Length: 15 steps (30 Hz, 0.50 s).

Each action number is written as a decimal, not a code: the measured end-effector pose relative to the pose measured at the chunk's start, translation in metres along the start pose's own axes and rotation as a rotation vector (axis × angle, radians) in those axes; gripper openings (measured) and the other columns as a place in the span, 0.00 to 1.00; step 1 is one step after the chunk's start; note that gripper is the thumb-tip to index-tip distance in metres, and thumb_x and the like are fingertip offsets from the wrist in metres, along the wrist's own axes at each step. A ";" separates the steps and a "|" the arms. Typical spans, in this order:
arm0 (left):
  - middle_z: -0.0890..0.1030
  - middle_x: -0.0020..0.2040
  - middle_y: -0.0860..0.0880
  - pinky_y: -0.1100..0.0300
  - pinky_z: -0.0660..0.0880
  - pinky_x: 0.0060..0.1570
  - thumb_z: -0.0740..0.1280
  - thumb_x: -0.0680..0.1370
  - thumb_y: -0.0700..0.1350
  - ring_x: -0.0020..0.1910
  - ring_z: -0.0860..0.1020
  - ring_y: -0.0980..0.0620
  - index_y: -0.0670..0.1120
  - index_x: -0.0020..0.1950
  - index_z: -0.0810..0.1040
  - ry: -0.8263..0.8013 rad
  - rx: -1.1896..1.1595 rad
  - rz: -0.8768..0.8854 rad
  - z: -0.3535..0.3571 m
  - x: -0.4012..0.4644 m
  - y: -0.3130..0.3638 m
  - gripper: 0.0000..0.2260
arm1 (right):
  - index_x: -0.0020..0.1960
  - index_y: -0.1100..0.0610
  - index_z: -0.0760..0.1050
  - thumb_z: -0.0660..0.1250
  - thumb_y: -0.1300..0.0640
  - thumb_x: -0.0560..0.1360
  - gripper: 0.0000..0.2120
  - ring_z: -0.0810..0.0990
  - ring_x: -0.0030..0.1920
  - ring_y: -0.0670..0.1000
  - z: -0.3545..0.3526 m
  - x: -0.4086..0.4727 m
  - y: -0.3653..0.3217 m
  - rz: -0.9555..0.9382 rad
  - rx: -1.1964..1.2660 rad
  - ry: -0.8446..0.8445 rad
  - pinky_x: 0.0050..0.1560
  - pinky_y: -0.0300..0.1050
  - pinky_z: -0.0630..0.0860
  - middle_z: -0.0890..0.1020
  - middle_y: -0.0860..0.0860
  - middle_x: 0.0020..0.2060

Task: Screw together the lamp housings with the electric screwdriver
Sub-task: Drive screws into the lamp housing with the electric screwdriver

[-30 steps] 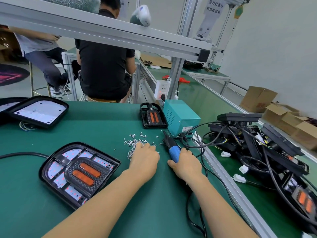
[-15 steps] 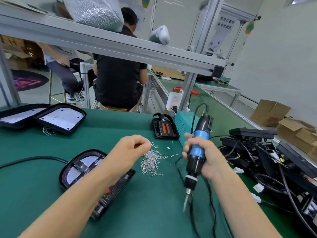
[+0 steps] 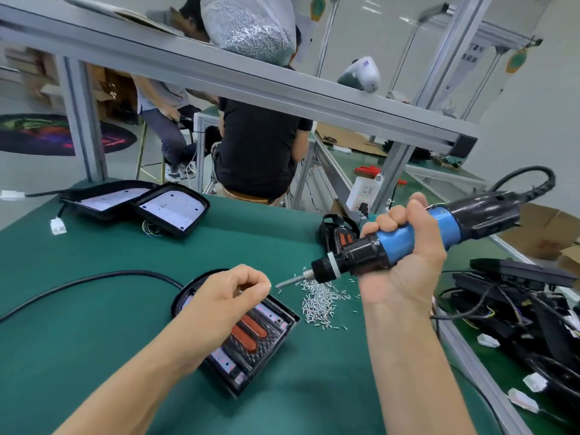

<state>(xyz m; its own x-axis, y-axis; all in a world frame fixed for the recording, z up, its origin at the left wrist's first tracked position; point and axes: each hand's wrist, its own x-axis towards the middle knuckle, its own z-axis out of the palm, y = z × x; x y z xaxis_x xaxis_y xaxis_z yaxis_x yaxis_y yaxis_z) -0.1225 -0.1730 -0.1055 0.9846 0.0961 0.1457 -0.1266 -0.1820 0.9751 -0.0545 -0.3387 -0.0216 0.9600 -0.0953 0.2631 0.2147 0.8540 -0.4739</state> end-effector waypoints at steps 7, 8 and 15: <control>0.70 0.37 0.47 0.62 0.72 0.34 0.65 0.79 0.43 0.35 0.69 0.53 0.48 0.42 0.77 -0.012 -0.107 -0.025 -0.005 -0.006 -0.002 0.06 | 0.46 0.52 0.72 0.65 0.62 0.67 0.09 0.70 0.26 0.43 0.008 -0.003 0.007 -0.034 -0.043 -0.030 0.31 0.35 0.72 0.71 0.46 0.27; 0.70 0.37 0.46 0.63 0.72 0.34 0.65 0.79 0.43 0.34 0.70 0.53 0.48 0.41 0.77 -0.010 -0.107 -0.021 -0.004 -0.007 -0.001 0.07 | 0.46 0.52 0.72 0.65 0.62 0.68 0.09 0.70 0.26 0.43 0.008 -0.004 0.008 -0.034 -0.052 -0.034 0.30 0.36 0.72 0.71 0.46 0.27; 0.70 0.37 0.46 0.63 0.73 0.34 0.64 0.79 0.43 0.31 0.73 0.56 0.47 0.42 0.77 -0.010 -0.121 -0.011 -0.004 -0.009 0.001 0.06 | 0.46 0.53 0.72 0.64 0.63 0.68 0.09 0.71 0.26 0.43 0.009 -0.006 0.011 -0.020 -0.056 -0.047 0.30 0.36 0.72 0.72 0.46 0.27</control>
<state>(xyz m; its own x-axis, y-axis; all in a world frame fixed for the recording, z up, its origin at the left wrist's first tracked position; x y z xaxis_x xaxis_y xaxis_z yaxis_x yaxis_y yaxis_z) -0.1324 -0.1706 -0.1054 0.9871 0.0877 0.1339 -0.1287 -0.0619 0.9897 -0.0601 -0.3242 -0.0207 0.9462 -0.0865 0.3117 0.2445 0.8220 -0.5143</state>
